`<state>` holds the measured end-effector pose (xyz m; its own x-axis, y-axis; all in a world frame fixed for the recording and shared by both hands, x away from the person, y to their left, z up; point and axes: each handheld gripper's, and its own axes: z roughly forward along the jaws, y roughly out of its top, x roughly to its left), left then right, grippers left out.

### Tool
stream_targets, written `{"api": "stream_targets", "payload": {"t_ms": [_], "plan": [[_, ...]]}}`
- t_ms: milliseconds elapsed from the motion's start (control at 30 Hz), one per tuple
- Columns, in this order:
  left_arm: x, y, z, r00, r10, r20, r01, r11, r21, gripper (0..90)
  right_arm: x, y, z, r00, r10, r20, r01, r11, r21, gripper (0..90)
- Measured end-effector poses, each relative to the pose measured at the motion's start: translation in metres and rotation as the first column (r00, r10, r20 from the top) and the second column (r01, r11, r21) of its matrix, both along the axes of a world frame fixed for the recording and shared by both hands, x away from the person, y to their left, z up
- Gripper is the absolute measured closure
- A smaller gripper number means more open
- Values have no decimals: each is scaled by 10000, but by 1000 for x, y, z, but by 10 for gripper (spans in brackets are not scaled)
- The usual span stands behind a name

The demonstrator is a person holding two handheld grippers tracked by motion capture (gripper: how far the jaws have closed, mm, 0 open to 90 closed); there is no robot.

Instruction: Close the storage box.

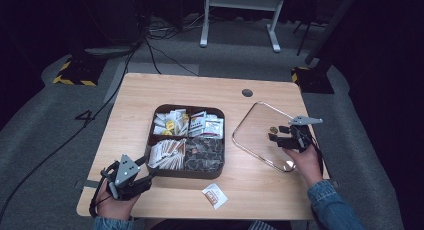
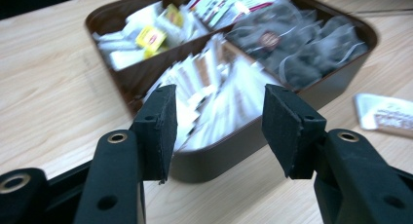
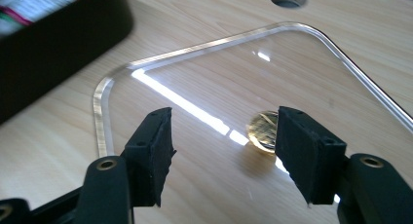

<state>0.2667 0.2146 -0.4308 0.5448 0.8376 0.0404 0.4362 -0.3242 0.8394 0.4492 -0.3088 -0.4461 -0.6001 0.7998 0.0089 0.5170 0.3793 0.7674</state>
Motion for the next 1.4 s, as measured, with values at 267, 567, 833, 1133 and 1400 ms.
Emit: {"api": "stream_targets", "payload": {"t_ms": [267,567,833,1133,1400], "plan": [[7,19,-12,9984,547,-159,-545,9984,129,460,23,-13,-14,9952,-773,-597,730,9948,-715,373],[17,30,-20,9942,855,-654,-875,9958,-279,463,39,-8,-25,9888,-1006,-1101,909,9918,-899,378],[21,34,-23,9914,1051,-785,-1079,9936,-321,462,52,1,-33,9819,-1119,-1531,983,9908,-934,501],[22,42,-26,9866,1391,-849,-1434,9886,-463,462,50,2,-38,9881,-844,-1287,750,9943,-757,586],[25,48,-31,9806,1664,-1034,-1721,9838,-493,459,49,3,-37,9872,-978,-1264,874,9925,-854,587]]}}
